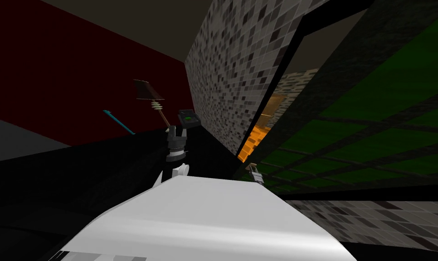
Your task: Pull the door open
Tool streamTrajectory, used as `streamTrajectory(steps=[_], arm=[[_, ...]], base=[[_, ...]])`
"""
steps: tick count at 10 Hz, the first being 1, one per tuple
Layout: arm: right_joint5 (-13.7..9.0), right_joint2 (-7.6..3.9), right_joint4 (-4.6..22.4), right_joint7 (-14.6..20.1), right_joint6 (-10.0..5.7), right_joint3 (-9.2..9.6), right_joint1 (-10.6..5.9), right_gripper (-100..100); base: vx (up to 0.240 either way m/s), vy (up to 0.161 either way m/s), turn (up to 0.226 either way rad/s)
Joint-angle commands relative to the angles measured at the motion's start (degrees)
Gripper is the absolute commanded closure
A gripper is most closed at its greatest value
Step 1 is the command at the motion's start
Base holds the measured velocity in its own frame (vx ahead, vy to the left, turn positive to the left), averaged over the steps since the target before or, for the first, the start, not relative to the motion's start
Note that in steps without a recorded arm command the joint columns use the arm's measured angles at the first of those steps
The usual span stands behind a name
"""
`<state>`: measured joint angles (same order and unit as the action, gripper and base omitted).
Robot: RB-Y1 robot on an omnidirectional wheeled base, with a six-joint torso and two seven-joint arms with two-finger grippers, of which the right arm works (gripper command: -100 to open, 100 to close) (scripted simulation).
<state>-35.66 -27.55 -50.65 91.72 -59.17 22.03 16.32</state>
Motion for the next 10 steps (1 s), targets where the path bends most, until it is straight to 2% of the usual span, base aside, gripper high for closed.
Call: streamTrajectory(steps=[1, 2, 3, 10], arm=[[0.6, -0.69, 0.7, 1.4, -1.55, 1.13, 0.19, 100], [0.4, -0.37, 0.7, 0.8, -0.88, 0.71, 0.01, 100], [0.8, -0.93, 1.5, 1.8, -2.18, 1.64, 0.4, 100], [2.1, -3.48, 4.0, 5.5, -7.56, 4.8, 1.63, 100]], base=[[-0.232, -0.03, 0.112], [-0.109, -0.009, 0.022], [-0.15, -0.036, 0.148], [-0.205, -0.037, 0.133]])
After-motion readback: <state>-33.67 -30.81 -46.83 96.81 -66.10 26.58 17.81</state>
